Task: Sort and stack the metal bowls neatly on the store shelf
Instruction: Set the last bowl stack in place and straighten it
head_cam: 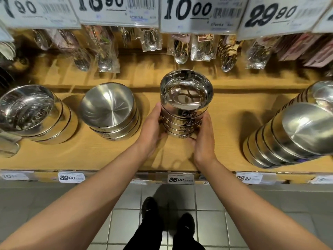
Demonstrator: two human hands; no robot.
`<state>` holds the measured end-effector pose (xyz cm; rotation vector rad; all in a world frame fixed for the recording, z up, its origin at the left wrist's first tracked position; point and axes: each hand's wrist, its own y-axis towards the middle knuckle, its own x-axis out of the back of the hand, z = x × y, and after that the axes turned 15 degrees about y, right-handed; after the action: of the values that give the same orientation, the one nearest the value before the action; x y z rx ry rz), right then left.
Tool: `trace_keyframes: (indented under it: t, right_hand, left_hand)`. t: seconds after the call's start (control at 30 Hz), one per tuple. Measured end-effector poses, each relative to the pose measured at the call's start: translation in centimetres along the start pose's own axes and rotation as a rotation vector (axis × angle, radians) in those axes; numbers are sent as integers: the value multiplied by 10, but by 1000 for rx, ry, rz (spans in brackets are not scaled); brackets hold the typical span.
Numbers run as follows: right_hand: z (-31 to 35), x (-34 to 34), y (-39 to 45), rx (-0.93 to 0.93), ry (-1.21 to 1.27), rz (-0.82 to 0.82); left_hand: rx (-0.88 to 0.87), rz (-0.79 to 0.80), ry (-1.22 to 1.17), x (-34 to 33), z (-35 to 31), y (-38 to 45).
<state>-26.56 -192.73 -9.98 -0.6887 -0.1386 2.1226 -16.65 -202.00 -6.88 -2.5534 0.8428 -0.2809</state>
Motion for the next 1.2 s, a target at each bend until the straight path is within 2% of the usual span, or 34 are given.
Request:
trace_keyframes:
  t: [0.1,0.2,0.3,0.47,0.6,0.73,1.03,1.2]
  right_hand:
    - [5,8,-7,-64,-15,-11]
    - [10,27,-23,-93,9,-14]
    - [20,54,-49,-138,28,-33]
    - [52,128,-102,-151,-98,-24]
    - [99,173,-129,-72,-21,-211]
    - [129,189,-142,-5,-4,-301]
    - [148,223,-128,-67,-65,-302]
    - [164,248,-86,-167,-83,-265]
  left_hand:
    - [-10,-59,2,0,1,-8]
    - [78,-202,-56,-1,11,-20]
    - [151,-250,6,-13,28,-47]
    - [237,-129,86,-57,47,-88]
    - [181,6,164,-90,32,-103]
    - [115,128,188,-116,9,-111]
    - [40,96,249,-140,0,-112]
    - [56,22,152,-164,-2,-96]
